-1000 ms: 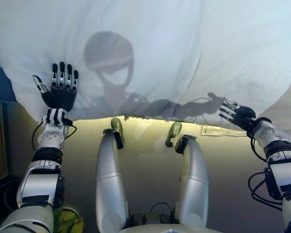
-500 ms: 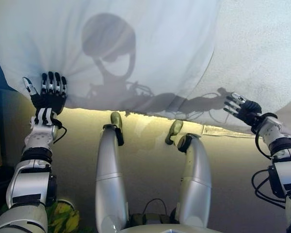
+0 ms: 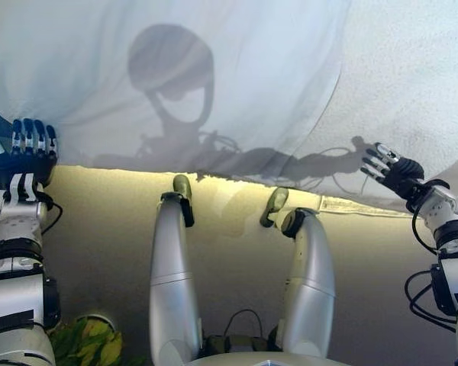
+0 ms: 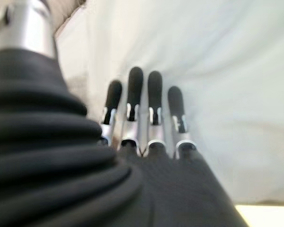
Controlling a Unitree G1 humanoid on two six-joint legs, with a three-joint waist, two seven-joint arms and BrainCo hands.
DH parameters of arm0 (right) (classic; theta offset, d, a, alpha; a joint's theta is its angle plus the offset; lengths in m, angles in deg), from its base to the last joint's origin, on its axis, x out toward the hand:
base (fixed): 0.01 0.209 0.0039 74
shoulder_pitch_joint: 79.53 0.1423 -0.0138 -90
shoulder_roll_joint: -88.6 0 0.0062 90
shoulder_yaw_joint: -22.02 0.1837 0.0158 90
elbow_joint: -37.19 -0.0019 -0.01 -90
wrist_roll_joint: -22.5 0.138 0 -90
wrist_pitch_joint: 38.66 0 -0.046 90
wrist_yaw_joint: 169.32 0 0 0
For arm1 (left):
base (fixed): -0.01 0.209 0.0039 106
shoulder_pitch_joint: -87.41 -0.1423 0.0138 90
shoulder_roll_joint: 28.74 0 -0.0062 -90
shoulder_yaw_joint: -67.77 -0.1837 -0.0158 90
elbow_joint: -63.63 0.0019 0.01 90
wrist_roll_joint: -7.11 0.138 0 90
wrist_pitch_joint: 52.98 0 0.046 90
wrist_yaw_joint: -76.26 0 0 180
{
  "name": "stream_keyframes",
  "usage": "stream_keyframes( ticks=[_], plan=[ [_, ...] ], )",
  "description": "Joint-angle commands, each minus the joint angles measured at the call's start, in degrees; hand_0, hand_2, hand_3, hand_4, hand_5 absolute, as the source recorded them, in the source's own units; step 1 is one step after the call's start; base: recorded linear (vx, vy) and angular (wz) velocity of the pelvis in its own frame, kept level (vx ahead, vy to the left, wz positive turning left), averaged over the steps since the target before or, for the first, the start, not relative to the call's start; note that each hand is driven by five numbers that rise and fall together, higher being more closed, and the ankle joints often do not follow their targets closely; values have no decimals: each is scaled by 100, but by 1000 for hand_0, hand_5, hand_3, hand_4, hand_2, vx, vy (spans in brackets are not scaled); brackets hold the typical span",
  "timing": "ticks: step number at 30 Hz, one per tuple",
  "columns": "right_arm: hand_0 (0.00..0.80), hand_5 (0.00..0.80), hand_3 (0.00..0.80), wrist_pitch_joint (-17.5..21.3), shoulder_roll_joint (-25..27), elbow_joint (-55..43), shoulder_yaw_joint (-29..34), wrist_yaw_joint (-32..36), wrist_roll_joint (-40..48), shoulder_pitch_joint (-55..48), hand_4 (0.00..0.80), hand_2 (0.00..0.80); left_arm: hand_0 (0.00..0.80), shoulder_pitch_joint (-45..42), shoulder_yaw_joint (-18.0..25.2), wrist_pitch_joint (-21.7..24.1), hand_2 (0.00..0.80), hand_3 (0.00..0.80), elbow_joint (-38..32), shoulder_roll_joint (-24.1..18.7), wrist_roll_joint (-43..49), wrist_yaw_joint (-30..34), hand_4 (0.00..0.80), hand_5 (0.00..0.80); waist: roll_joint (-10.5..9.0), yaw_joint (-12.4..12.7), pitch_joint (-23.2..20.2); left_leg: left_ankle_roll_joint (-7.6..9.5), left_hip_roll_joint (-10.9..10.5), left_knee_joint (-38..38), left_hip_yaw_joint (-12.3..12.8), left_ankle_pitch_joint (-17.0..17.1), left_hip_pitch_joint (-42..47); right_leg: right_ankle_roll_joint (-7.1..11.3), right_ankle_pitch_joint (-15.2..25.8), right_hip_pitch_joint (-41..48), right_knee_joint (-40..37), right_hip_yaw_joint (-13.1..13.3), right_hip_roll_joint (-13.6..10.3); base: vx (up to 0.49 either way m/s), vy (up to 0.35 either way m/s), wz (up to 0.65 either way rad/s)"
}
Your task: Make the bed neatly
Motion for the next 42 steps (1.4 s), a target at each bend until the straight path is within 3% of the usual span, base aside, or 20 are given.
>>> stream_keyframes(
  ticks=[1, 8, 15, 23, 27, 34, 38, 42],
  plan=[
    [0, 0, 0, 178, 439, 105, 340, 144, 183, -333, 0, 0, 0, -415, 404, 94, 0, 0, 360, -265, -4, -32, 0, 0, 172, 121, -23, -440, 2, -676, -254, 104, 581, 395, 287, 396, -179, 185, -199, -33, -44, -1],
    [0, 0, 0, 263, 224, 126, 352, 151, 244, -436, 0, 0, 0, -582, 485, 0, 0, 0, 333, -91, 170, 126, 0, 0, 240, 94, -134, -551, 73, -954, -99, 140, 1239, 392, 211, 1030, -423, 148, -161, 2, -80, 1],
    [0, 0, 0, 266, 94, 21, 469, 193, 206, -831, 0, 0, 0, -945, 599, -328, 0, 0, 563, 117, 371, 409, 0, 0, 265, -4, -509, -606, -7, -1720, 293, 211, 2441, 462, 273, 2108, -1216, -46, -192, 47, -90, 6],
    [0, 0, 0, 262, -391, 68, 795, 325, -100, -1874, 0, 0, 0, -1675, 443, -528, 0, 0, 449, 820, 1096, 899, 0, 0, 280, -68, -914, -545, -131, -2353, 538, 232, 3745, 512, 325, 3498, -2057, -212, -263, 119, -81, 3],
    [0, 0, 0, 357, -820, -72, 911, 294, -163, -2402, 0, 0, 0, -2011, 261, -379, 0, 0, 175, 1198, 1237, 985, 0, 0, 205, -92, -1063, -460, -174, -2883, 648, 515, 4341, 494, 599, 4150, -2676, -372, -221, 99, -124, 2],
    [0, 0, 0, 371, -1498, -409, 1182, 150, -472, -3226, 0, 0, 0, -2760, 235, -91, 0, 0, -97, 1932, 1824, 704, 0, 0, 129, -147, -1642, -398, -266, -4320, 907, 987, 5792, 579, 960, 5613, -4146, -591, 113, 208, -122, -4],
    [0, 0, 0, 472, -1974, -339, 1193, -121, -685, -3532, 0, 0, 0, -2987, 60, 299, 0, 0, 339, 2414, 2737, 137, 0, 0, 122, -206, -2083, -373, -352, -5227, 979, 1310, 6505, 613, 1239, 6299, -4986, -593, 315, 257, -66, -4],
    [0, 0, 0, 605, -2424, -57, 1087, -316, -448, -3728, 0, 0, 0, -2996, -428, 787, 0, 0, 1146, 2762, 4463, -502, 0, 0, 117, -257, -2400, -353, -345, -5941, 1067, 1561, 6917, 645, 1538, 6637, -5571, -644, 410, 184, -46, -4]
  ],
)
